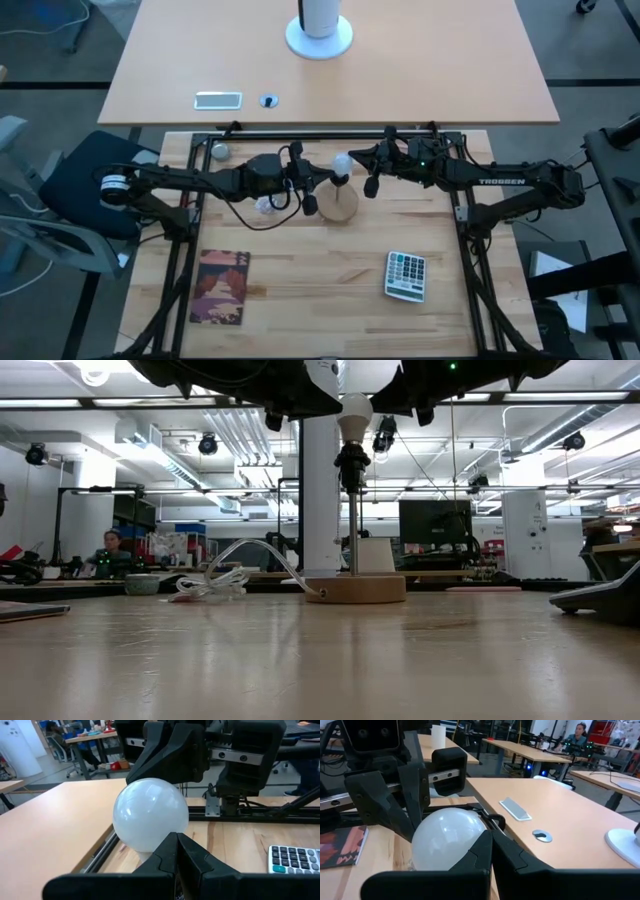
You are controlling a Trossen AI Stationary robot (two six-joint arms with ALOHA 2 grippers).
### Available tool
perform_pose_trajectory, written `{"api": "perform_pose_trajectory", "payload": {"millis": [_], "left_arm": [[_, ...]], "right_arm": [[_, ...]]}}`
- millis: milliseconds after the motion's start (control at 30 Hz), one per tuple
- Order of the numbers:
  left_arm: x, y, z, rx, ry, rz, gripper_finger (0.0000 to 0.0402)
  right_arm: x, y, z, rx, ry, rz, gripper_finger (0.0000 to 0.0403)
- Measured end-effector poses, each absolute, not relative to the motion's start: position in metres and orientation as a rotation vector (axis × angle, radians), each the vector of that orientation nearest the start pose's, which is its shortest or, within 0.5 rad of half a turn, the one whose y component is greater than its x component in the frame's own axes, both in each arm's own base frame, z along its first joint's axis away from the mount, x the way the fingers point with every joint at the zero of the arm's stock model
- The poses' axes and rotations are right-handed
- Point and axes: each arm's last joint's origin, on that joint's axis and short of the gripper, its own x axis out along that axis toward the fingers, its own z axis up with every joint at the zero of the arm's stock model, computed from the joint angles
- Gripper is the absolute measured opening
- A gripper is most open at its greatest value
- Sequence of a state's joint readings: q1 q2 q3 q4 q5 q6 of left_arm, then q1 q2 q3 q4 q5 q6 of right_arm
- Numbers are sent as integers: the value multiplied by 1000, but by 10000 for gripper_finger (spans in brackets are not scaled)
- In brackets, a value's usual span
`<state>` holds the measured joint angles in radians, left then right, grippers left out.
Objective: Screw lightbulb
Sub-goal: Insert the lightbulb into the lamp
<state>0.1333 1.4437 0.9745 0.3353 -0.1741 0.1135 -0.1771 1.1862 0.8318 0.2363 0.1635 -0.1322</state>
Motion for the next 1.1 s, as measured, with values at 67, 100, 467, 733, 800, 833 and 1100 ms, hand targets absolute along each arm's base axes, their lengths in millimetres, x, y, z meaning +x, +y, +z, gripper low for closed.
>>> {"api": "perform_pose_trajectory", "payload": {"millis": [67, 100, 467, 733, 800, 833, 1100], "left_arm": [[324, 48, 295, 114, 154, 299, 0], [324, 48, 295, 112, 154, 299, 0], [317, 48, 299, 87, 175, 319, 0], [313, 48, 302, 83, 183, 317, 0], [313, 47, 302, 83, 183, 314, 0], [313, 47, 302, 83, 182, 314, 0], [313, 47, 302, 83, 181, 306, 0]], "right_arm": [[262, -51, 308, -130, 141, -330, 0], [262, -51, 308, -130, 141, -329, 0], [261, -51, 309, -130, 139, -339, 0], [258, -50, 312, -131, 131, -335, 0], [257, -50, 312, -131, 135, -335, 0], [257, -50, 312, -130, 137, -335, 0], [256, -50, 310, -112, 156, -340, 0]]}}
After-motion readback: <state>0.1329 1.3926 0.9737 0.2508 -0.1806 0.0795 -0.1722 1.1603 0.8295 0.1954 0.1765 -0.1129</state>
